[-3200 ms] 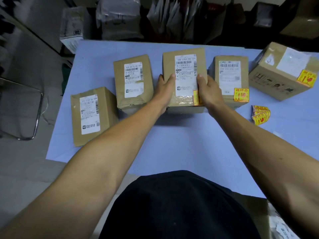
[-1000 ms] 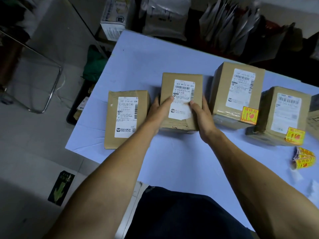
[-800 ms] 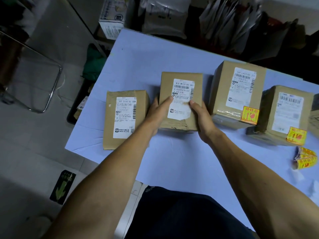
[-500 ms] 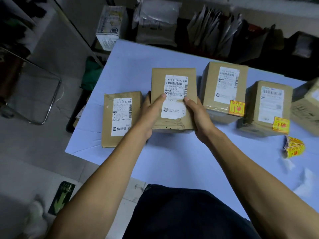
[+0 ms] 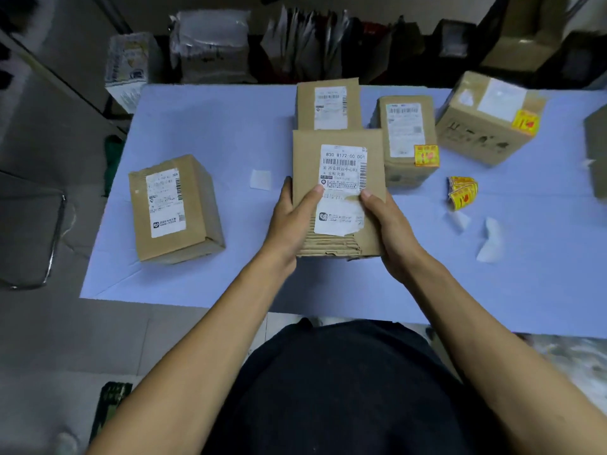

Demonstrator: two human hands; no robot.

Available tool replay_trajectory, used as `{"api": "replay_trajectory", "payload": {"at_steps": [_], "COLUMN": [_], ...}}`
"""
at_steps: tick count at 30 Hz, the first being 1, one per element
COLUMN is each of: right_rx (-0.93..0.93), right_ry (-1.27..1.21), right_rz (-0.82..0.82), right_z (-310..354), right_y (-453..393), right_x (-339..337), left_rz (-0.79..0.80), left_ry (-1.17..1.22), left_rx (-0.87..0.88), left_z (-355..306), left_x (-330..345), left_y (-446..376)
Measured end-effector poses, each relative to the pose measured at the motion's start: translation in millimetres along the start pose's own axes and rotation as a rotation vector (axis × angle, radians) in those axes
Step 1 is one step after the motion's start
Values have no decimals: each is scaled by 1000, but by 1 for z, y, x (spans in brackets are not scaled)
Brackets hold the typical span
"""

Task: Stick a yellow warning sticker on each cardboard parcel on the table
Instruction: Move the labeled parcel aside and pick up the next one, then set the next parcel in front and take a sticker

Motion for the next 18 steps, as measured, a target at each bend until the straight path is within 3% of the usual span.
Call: {"api": "replay_trajectory", "payload": {"at_steps": [13, 18], "right_rx": [82, 90], "right_ry": [286, 497], "right_rz": [-106, -167], "right_z": [-24, -14], "right_y": [21, 7], "right_x": [-151, -179], "left_rz": [137, 96], "left_ry": [-111, -142], "left_rx": [-121, -149], "left_z": [77, 85], "left_x": [131, 158], "left_y": [4, -6]}}
Point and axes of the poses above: each hand's wrist, its own y-axis away from the middle knuckle, its own x-axis out of the palm, z = x × y, the point moved 5 cm from there along -y, towards the middle knuckle, and after that the axes turned 10 degrees about -y, right-handed, at the moved point
